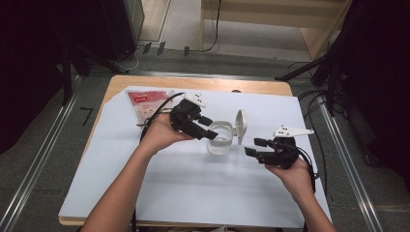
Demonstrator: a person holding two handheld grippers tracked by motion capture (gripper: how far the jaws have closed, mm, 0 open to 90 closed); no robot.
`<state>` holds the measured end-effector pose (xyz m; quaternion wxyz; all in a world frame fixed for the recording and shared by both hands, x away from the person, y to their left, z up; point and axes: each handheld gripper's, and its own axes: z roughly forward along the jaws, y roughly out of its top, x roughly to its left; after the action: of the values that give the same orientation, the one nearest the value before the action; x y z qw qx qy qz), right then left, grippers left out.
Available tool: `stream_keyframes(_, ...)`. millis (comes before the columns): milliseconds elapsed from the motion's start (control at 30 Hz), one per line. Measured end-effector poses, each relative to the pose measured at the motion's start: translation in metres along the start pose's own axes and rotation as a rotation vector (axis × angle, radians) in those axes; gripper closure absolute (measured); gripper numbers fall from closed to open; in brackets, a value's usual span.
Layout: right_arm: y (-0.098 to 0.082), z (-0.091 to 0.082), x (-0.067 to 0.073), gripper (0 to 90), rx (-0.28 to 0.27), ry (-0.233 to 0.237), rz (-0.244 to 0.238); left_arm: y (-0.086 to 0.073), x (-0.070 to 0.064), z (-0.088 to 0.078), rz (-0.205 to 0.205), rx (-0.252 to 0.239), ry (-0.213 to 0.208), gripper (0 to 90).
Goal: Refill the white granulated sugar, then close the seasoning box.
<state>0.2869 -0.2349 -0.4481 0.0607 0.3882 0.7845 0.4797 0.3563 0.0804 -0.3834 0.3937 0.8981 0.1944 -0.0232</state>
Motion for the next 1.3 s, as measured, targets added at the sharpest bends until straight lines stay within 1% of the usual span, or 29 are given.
stream_keyframes(33,-0.001,-0.001,0.0,32.4,-0.005,0.003,0.01,-0.002,0.0,-0.001,-0.007,-0.003,0.001,40.4)
stream_keyframes(100,-0.001,-0.002,0.0,31.5,-0.007,0.015,0.034,-0.006,0.001,-0.004,-0.02,-0.01,0.005,39.8)
stream_keyframes(133,-0.002,-0.002,0.0,31.4,-0.007,0.018,0.031,-0.008,0.002,-0.005,-0.025,-0.014,0.003,40.0)
stream_keyframes(233,-0.005,-0.004,0.002,31.3,0.007,0.018,0.02,-0.012,0.002,-0.01,-0.05,0.009,0.023,41.3)
stream_keyframes(300,-0.008,-0.004,0.004,31.5,0.012,0.021,0.012,-0.016,0.003,-0.013,-0.078,-0.003,0.012,42.1)
stream_keyframes(367,-0.011,-0.005,0.006,32.1,0.012,0.026,0.005,-0.019,0.004,-0.017,-0.079,0.0,0.022,42.6)
stream_keyframes(400,-0.013,-0.005,0.006,32.2,0.016,0.031,0.006,-0.022,0.005,-0.019,-0.085,-0.003,0.015,43.0)
stream_keyframes(433,-0.014,-0.005,0.008,32.6,0.024,0.034,0.011,-0.024,0.006,-0.021,-0.084,0.005,0.019,44.8)
stream_keyframes(500,-0.016,-0.006,0.008,33.6,0.027,0.036,0.006,-0.028,0.007,-0.027,-0.091,-0.001,0.014,45.7)
stream_keyframes(600,-0.016,-0.005,0.008,35.6,0.022,0.045,0.008,-0.034,0.008,-0.033,-0.112,-0.021,0.011,46.1)
stream_keyframes(667,-0.016,-0.004,0.008,37.0,0.022,0.054,0.01,-0.036,0.01,-0.037,-0.117,-0.012,0.015,45.9)
stream_keyframes(700,-0.015,-0.003,0.008,37.1,0.021,0.058,0.007,-0.037,0.011,-0.04,-0.128,-0.02,0.023,45.6)
stream_keyframes(733,-0.015,-0.002,0.008,37.1,0.021,0.06,-0.002,-0.038,0.013,-0.042,-0.137,-0.028,0.018,45.5)
stream_keyframes(800,-0.014,-0.001,0.009,37.0,0.019,0.06,-0.028,-0.04,0.014,-0.044,-0.147,-0.034,0.027,44.0)
stream_keyframes(867,-0.014,0.0,0.011,36.6,0.02,0.057,-0.032,-0.042,0.015,-0.047,-0.141,-0.012,0.036,43.6)
stream_keyframes(1000,-0.013,0.0,0.011,36.5,0.023,0.048,-0.044,-0.046,0.017,-0.05,-0.143,-0.015,0.057,43.1)
stream_keyframes(1033,-0.013,0.0,0.011,36.5,0.023,0.048,-0.045,-0.048,0.018,-0.052,-0.138,-0.006,0.057,43.2)
stream_keyframes(1067,-0.013,0.0,0.01,36.5,0.017,0.046,-0.045,-0.049,0.018,-0.053,-0.141,-0.005,0.069,43.2)
stream_keyframes(1167,-0.013,-0.001,0.009,36.6,0.02,0.041,-0.044,-0.055,0.02,-0.059,-0.146,-0.009,0.075,44.5)
stream_keyframes(1267,-0.012,0.0,0.008,37.1,0.025,0.046,-0.054,-0.062,0.022,-0.066,-0.16,-0.017,0.084,47.2)
stream_keyframes(1300,-0.012,0.001,0.008,37.3,0.03,0.047,-0.05,-0.063,0.023,-0.068,-0.167,-0.02,0.085,47.3)
